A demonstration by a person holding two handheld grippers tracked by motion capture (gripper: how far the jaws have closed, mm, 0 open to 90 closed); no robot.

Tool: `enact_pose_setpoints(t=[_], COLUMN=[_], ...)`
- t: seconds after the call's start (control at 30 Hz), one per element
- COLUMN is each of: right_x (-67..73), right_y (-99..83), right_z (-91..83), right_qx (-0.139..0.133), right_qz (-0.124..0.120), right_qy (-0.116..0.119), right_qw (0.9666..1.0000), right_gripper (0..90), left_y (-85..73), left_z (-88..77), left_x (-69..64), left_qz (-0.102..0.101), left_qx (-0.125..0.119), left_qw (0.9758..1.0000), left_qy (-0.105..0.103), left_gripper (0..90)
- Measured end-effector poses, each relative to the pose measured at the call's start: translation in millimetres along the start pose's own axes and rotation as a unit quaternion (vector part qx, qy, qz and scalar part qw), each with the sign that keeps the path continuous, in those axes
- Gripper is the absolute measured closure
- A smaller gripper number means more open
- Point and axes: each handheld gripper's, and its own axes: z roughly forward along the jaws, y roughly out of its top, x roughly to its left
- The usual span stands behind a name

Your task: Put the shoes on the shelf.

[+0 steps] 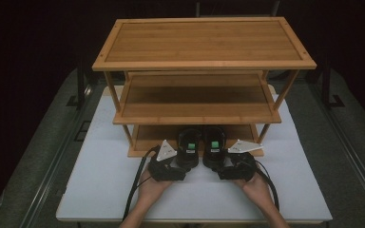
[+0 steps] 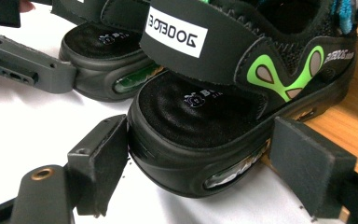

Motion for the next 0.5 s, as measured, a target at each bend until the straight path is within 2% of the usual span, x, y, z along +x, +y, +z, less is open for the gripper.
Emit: enact_pose_setpoints(t=[0.5], right_x=[1.1], right_y=[1.6], right_z=[10.2], right_qx=[-0.02], right_qz=[0.007], right_qy=[-0.02], right_qw=[0.9996], right_gripper=[19.8], left_y=[4.9], left_z=[11.0], left_x=[0.6], left_qz=[-0.001], left_qx=[-0.007], left_qw=[0.9998], left_qy=[0.017], left_gripper=[23.2])
